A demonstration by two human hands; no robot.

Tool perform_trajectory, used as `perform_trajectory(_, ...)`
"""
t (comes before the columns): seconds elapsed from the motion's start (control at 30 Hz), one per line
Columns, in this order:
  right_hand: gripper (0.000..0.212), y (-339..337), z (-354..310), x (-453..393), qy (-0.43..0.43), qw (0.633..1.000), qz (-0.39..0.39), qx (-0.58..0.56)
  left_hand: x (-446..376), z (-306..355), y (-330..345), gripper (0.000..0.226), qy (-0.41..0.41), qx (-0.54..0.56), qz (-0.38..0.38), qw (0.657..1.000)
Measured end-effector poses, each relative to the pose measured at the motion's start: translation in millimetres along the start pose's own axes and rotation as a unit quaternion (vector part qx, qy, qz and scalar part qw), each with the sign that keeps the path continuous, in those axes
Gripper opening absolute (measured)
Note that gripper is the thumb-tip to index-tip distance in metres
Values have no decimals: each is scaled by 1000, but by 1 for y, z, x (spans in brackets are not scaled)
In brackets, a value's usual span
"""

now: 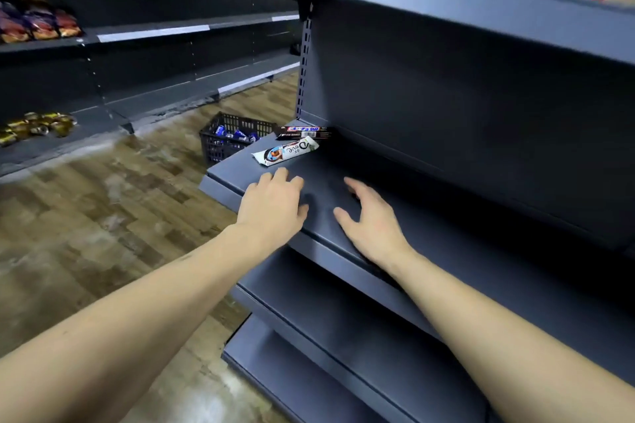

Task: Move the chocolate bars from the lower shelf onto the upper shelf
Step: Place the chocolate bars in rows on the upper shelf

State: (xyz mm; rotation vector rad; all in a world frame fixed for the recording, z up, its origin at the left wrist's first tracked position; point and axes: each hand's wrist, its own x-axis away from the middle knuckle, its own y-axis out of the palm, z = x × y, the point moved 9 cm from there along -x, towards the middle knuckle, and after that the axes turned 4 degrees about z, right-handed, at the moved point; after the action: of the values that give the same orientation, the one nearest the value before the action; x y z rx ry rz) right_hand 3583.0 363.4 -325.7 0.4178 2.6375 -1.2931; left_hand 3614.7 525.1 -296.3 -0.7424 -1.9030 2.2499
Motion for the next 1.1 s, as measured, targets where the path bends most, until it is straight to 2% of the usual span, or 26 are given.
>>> perform_trajectory(0.17, 62, 20, -1, -51, -8, 1000, 22, 9, -34, -27, 22, 41, -7, -10, 0, 1000)
perform_trajectory(0.37, 61, 45, 1, -114, -16, 995, 46, 85, -71, -49, 43, 67, -53, 9, 10, 998)
perform_trajectory(0.53, 61, 59, -3, -163, -26, 991, 51, 121, -83, -55, 55, 83, -62, 6, 17, 998)
perform_trajectory(0.73, 63, 75, -3, -194, -31, 976, -31, 215, -81, -54, 57, 64, -73, 19, 31, 997)
perform_trajectory(0.8, 57, 77, -5, -194, -38, 974, -32, 222, -81, -54, 56, 59, -82, 25, 41, 995)
perform_trajectory(0.93, 33, 58, -6, -171, -31, 984, 74, 156, -76, -47, 54, 38, -72, 11, 67, 995)
perform_trajectory(1.0, 28, 45, -1, -155, -12, 982, 116, 147, -74, -46, 54, 28, -73, 14, 79, 994)
perform_trajectory(1.1, 26, 26, 13, -132, 30, 973, 159, 167, -74, -46, 50, 34, -67, 25, 91, 993)
